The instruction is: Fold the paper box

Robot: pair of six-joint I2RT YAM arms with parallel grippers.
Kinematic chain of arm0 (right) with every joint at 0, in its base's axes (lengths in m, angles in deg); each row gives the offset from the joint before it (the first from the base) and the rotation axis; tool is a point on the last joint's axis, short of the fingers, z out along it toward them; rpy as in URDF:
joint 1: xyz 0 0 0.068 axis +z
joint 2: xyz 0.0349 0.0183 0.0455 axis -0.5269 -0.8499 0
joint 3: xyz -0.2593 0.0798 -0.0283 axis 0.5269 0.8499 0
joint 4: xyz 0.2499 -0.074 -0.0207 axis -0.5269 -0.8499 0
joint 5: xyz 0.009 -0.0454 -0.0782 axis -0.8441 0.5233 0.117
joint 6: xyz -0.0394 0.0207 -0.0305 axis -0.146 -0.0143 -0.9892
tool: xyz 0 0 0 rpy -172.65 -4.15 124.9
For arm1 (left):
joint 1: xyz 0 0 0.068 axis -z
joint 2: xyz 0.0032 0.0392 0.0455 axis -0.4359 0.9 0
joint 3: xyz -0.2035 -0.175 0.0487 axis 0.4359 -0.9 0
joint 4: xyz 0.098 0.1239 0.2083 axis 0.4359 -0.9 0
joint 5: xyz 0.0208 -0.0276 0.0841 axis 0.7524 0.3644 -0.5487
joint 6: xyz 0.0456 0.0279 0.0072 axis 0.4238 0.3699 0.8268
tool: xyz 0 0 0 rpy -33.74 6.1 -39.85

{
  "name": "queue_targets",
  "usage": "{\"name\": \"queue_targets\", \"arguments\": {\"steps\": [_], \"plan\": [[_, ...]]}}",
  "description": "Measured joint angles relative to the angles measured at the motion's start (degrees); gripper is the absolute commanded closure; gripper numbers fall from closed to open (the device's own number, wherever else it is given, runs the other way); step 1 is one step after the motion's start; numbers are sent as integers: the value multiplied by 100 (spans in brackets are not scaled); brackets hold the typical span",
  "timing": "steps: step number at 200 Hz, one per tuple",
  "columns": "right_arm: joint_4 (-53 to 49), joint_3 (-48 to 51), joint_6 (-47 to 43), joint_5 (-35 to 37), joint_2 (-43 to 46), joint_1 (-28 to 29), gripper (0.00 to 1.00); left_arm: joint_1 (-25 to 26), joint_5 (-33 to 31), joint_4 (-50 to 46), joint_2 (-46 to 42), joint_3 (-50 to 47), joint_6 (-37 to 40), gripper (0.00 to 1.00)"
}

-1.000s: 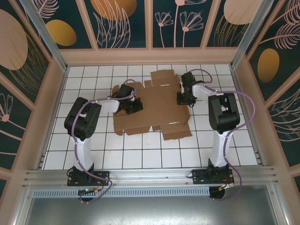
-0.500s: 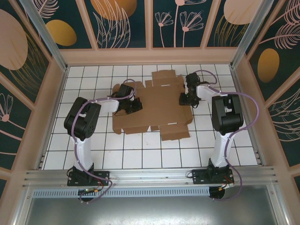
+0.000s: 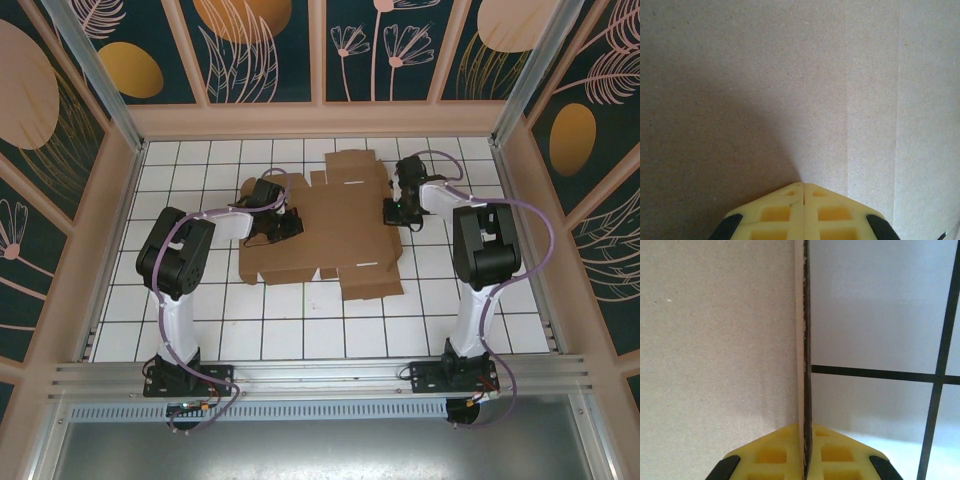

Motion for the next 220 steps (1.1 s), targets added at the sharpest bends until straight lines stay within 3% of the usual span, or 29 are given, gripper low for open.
{"name": "queue_targets", "arguments": {"steps": [52,75,108,146,171,195,220], "plan": [[-439,-647,-7,2551,-588,1147,91,-79,20,-4,0,-2,-2,100],[-479,-713,-7,2949,-671,1287,91,-101,42,0,0,-11,-4,100],[-407,-706,-122,2472,-527,1093,90,-101,13,-2,-50,-46,-44,100],[-221,-715,-146,758,-251,304,76,-98,-24,70,-177,-245,-232,100],[-199,-656,20,-44,-254,-186,71,-98,-2,125,-238,-343,-352,100],[37,-328,55,-330,-251,-326,69,-98,-2,125,-240,-350,-411,100],[251,-48,109,-374,-175,-330,59,-105,-2,149,-240,-369,-437,100]]}}
